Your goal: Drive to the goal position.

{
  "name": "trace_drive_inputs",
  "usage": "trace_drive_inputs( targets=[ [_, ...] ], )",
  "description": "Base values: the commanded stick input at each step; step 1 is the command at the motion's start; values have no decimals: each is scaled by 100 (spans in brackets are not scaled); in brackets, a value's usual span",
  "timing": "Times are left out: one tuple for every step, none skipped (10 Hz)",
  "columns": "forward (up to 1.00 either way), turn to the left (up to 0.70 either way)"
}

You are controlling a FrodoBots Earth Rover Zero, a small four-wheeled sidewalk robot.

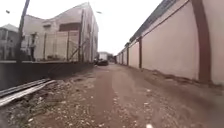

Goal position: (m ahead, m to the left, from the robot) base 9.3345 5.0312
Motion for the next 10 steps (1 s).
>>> trace_drive_inputs(
  targets=[
    [100,-28],
    [100,-28],
    [100,-28],
    [100,-28],
    [100,-28],
    [100,-28],
    [100,-28],
    [100,-28],
    [100,-28],
    [100,-28]
  ],
)
